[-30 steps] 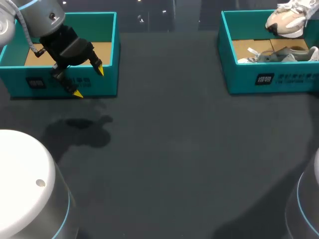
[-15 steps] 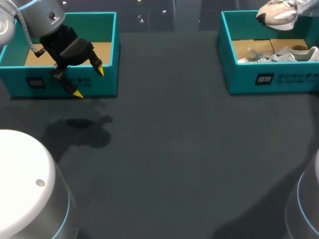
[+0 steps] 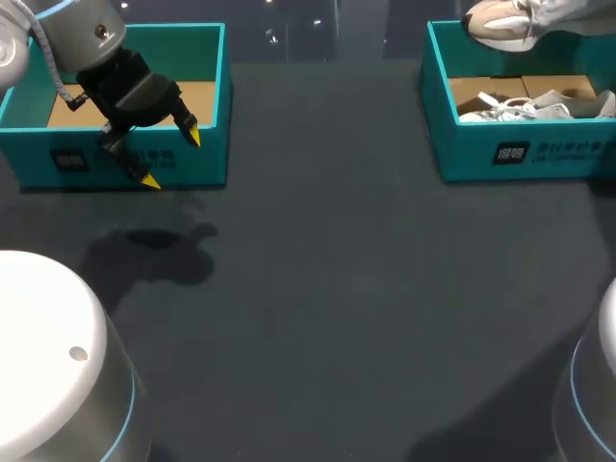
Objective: Take the shoe out of the shoebox, open the shoe tongue, remove and reinsert the insole, then place the shoe into the shoebox
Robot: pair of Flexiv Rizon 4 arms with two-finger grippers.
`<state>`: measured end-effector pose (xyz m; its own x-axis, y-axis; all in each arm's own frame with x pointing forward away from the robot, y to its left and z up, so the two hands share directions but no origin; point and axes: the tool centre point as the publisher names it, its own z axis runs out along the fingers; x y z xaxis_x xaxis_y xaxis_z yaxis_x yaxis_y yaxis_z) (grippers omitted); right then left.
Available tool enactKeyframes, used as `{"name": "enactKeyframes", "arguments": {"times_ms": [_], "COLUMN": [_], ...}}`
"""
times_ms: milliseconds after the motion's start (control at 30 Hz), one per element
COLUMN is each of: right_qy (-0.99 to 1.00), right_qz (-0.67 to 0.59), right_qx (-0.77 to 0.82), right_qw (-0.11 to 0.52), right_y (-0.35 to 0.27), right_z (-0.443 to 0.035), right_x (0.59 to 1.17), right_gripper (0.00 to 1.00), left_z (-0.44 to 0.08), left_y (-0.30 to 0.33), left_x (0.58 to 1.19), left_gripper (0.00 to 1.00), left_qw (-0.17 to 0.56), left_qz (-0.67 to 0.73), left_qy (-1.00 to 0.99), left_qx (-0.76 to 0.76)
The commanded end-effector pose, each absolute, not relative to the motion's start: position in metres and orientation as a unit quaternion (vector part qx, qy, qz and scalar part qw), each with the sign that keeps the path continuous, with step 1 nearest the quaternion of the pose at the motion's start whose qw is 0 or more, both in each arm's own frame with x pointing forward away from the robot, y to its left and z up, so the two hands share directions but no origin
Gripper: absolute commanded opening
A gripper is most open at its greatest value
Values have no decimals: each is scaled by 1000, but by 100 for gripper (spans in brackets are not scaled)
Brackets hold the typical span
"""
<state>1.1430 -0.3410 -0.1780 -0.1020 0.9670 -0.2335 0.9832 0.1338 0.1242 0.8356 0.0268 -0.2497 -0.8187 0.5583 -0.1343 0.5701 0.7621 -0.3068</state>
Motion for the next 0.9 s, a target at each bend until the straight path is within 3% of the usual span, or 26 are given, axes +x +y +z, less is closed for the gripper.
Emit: {"name": "enactKeyframes", "arguments": {"times_ms": [33, 167, 467, 900], "right_qy": [740, 718, 696, 667], "right_qz": [-31, -25, -35, -51], "right_qx": [658, 675, 699, 718], "right_qw": [135, 168, 157, 193], "right_y": [-340, -341, -347, -347], "right_z": [-175, -189, -214, -241], "right_x": [1138, 1135, 1133, 1140], "right_gripper": [0, 0, 0, 0], "left_z": [-249, -249, -249, -249], "left_y": [27, 27, 27, 27], "left_x": [835, 835, 835, 835], "left_gripper": [100, 100, 100, 100], "left_qw": [18, 18, 18, 18], "left_qz": [-168, -168, -168, -168], "left_qy": [939, 939, 939, 939], "left_qx": [301, 301, 301, 301]}}
